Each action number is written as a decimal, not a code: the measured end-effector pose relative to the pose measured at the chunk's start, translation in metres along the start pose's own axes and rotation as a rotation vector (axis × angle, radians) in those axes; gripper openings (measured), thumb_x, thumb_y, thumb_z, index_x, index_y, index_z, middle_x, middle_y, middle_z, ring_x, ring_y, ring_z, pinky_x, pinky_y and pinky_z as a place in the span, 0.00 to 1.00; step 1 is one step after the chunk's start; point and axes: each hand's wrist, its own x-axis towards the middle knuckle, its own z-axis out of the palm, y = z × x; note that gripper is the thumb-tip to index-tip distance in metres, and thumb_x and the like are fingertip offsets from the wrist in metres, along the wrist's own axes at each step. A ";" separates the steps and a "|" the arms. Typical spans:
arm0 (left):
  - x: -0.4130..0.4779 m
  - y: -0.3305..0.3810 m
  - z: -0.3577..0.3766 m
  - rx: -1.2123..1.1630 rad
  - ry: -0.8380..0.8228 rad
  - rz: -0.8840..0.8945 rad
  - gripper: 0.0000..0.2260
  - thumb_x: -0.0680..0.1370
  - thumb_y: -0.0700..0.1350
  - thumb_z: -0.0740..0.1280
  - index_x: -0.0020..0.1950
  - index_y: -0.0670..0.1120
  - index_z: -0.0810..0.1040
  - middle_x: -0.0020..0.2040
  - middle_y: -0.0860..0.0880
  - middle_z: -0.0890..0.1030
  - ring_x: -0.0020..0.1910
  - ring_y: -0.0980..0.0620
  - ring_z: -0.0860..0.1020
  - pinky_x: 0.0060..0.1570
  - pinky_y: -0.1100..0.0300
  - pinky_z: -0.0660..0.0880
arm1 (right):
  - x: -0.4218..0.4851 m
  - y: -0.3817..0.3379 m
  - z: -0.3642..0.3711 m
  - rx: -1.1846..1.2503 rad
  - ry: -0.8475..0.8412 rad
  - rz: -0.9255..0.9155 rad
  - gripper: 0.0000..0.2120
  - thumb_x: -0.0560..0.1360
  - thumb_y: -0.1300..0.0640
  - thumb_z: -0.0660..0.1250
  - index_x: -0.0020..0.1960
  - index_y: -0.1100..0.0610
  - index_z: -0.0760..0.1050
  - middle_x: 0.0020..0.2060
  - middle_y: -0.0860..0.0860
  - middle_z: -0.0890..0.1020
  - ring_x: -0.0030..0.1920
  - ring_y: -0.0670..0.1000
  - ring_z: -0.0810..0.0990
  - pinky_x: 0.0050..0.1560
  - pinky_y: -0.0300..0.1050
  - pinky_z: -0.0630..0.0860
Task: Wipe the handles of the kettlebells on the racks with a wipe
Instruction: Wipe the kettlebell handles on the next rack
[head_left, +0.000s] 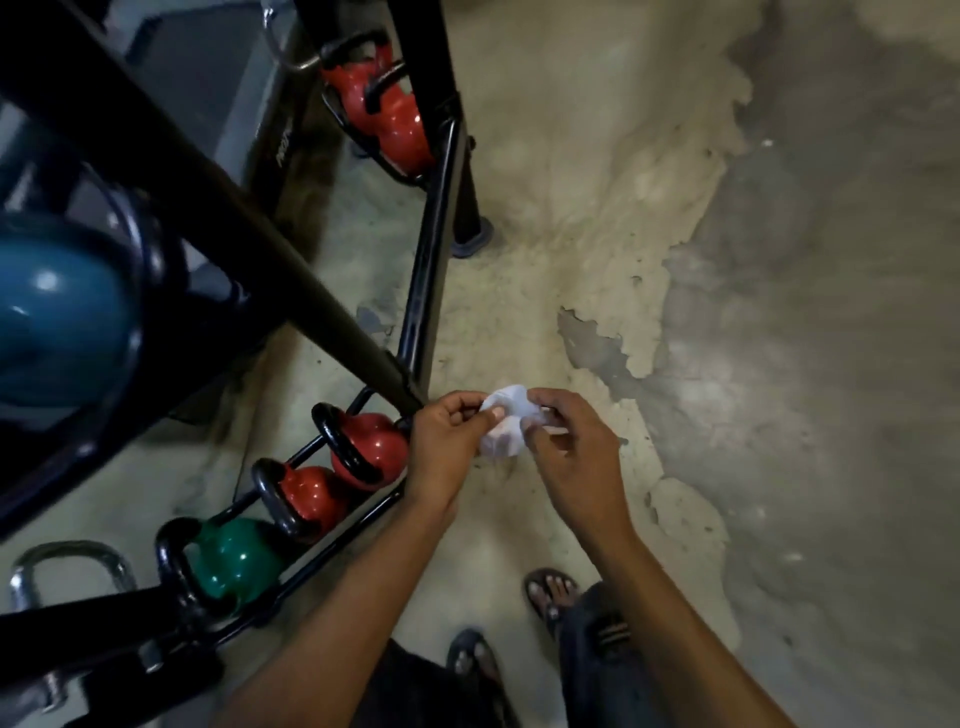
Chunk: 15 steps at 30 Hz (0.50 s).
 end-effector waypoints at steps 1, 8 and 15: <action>-0.017 0.021 0.006 -0.020 -0.016 -0.023 0.05 0.77 0.39 0.72 0.52 0.42 0.84 0.45 0.43 0.87 0.46 0.45 0.85 0.48 0.50 0.81 | -0.007 -0.021 -0.013 -0.098 -0.037 -0.074 0.13 0.78 0.57 0.71 0.61 0.49 0.78 0.54 0.40 0.80 0.54 0.41 0.80 0.48 0.34 0.77; -0.129 0.172 0.019 0.032 -0.256 0.010 0.07 0.79 0.44 0.70 0.57 0.45 0.83 0.49 0.46 0.87 0.49 0.47 0.85 0.49 0.53 0.83 | -0.039 -0.171 -0.103 -0.281 -0.026 -0.189 0.08 0.80 0.58 0.70 0.58 0.51 0.81 0.48 0.44 0.85 0.45 0.40 0.81 0.46 0.34 0.76; -0.162 0.291 0.044 0.237 -0.432 0.261 0.07 0.76 0.42 0.74 0.53 0.43 0.84 0.48 0.43 0.86 0.49 0.44 0.84 0.47 0.52 0.83 | -0.009 -0.289 -0.187 -0.058 -0.028 -0.053 0.07 0.79 0.58 0.70 0.45 0.48 0.83 0.42 0.44 0.83 0.43 0.47 0.83 0.41 0.45 0.79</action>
